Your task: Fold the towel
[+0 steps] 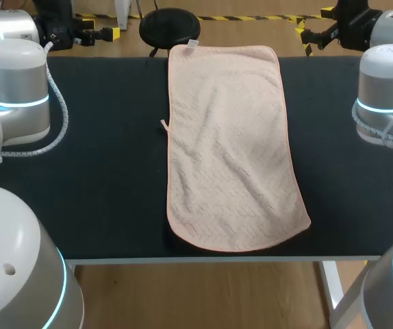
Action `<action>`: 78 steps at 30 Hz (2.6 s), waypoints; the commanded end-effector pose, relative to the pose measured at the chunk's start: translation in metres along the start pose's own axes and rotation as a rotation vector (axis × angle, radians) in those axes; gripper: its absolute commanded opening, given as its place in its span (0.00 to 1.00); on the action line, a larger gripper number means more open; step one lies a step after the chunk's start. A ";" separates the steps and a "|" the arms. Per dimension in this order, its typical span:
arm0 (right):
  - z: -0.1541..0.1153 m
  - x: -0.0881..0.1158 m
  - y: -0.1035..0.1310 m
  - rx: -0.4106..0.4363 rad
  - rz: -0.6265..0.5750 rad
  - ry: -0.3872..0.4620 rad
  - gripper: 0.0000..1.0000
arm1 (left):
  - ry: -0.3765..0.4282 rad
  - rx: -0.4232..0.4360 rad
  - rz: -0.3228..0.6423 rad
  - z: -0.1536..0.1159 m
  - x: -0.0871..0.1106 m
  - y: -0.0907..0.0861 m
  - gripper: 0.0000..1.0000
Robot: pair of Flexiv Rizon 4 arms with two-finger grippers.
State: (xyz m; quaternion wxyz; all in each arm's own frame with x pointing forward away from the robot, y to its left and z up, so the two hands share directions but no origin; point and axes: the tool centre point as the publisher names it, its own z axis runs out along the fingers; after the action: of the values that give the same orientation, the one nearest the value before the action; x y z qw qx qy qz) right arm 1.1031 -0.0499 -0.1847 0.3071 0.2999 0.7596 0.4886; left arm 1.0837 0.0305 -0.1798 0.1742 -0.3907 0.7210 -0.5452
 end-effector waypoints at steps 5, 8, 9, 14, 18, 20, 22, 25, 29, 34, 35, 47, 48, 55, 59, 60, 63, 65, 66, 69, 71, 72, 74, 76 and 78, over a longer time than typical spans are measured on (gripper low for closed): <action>0.000 -0.001 0.000 0.001 -0.001 0.001 1.00 | -0.002 0.005 0.000 0.001 0.000 0.001 1.00; 0.000 -0.001 0.000 0.001 -0.001 0.001 1.00 | -0.002 0.005 0.000 0.001 0.000 0.001 1.00; 0.000 -0.001 0.000 0.001 -0.001 0.001 1.00 | -0.002 0.005 0.000 0.001 0.000 0.001 1.00; 0.000 -0.001 0.000 0.001 -0.001 0.001 1.00 | -0.002 0.005 0.000 0.001 0.000 0.001 1.00; 0.008 0.008 -0.003 0.092 -0.210 0.097 1.00 | 0.019 -0.040 0.079 0.003 0.002 0.004 1.00; 0.015 0.015 -0.006 0.198 -0.422 0.189 1.00 | 0.094 -0.218 0.305 0.010 0.010 0.011 1.00; 0.019 0.022 -0.011 0.309 -0.619 0.278 1.00 | 0.148 -0.398 0.488 0.017 0.015 0.023 1.00; 0.021 0.023 -0.018 0.445 -0.865 0.393 1.00 | 0.220 -0.638 0.737 0.020 0.018 0.043 1.00; 0.017 0.023 -0.018 0.518 -1.007 0.507 1.00 | 0.318 -0.774 0.918 0.015 0.019 0.058 1.00; 0.017 0.023 -0.018 0.518 -1.007 0.507 1.00 | 0.381 -0.674 0.927 0.009 0.022 0.053 1.00; 0.017 0.023 -0.018 0.518 -1.007 0.507 1.00 | 0.381 -0.674 0.927 0.009 0.022 0.053 1.00; 0.027 0.039 -0.014 0.597 -1.138 0.523 1.00 | 0.397 -0.791 1.006 0.027 0.022 0.066 1.00; 0.030 0.046 -0.013 0.619 -1.147 0.531 1.00 | 0.411 -0.832 1.044 0.034 0.025 0.070 1.00; 0.029 0.064 -0.021 0.901 -1.243 0.505 1.00 | 0.484 -0.955 1.199 0.059 0.051 0.091 1.00; 0.023 0.063 -0.030 0.986 -1.153 0.521 1.00 | 0.475 -0.940 1.225 0.064 0.060 0.094 1.00; 0.022 0.063 -0.034 0.992 -1.114 0.534 1.00 | 0.471 -0.928 1.228 0.065 0.061 0.095 1.00; 0.016 0.064 -0.043 1.010 -0.977 0.535 1.00 | 0.462 -0.910 1.253 0.067 0.066 0.095 1.00; 0.013 0.067 -0.048 1.038 -0.943 0.525 1.00 | 0.464 -0.904 1.264 0.069 0.070 0.096 1.00; 0.012 0.068 -0.050 1.045 -0.928 0.517 1.00 | 0.463 -0.903 1.265 0.069 0.071 0.097 1.00; 0.009 0.073 -0.063 1.040 -0.872 0.506 1.00 | 0.455 -0.921 1.259 0.073 0.077 0.103 1.00; 0.009 0.075 -0.074 1.029 -0.850 0.499 1.00 | 0.430 -0.935 1.204 0.077 0.077 0.109 1.00; 0.008 0.075 -0.079 1.017 -0.825 0.472 1.00 | 0.394 -0.966 1.152 0.080 0.075 0.112 1.00; 0.007 0.076 -0.086 0.971 -0.789 0.416 1.00 | 0.360 -0.966 1.053 0.088 0.072 0.121 1.00; 0.008 0.077 -0.098 0.941 -0.723 0.398 1.00 | 0.338 -0.973 1.031 0.097 0.074 0.130 1.00; 0.010 0.081 -0.106 0.948 -0.711 0.390 1.00 | 0.330 -0.969 1.020 0.104 0.075 0.138 1.00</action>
State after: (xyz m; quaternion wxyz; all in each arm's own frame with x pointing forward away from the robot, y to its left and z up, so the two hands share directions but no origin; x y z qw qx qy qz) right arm 1.0404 -0.0239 -0.2874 0.1323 0.0250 0.9894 0.0546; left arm 1.0449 -0.0690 -0.3081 0.1004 0.0587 0.9894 -0.0869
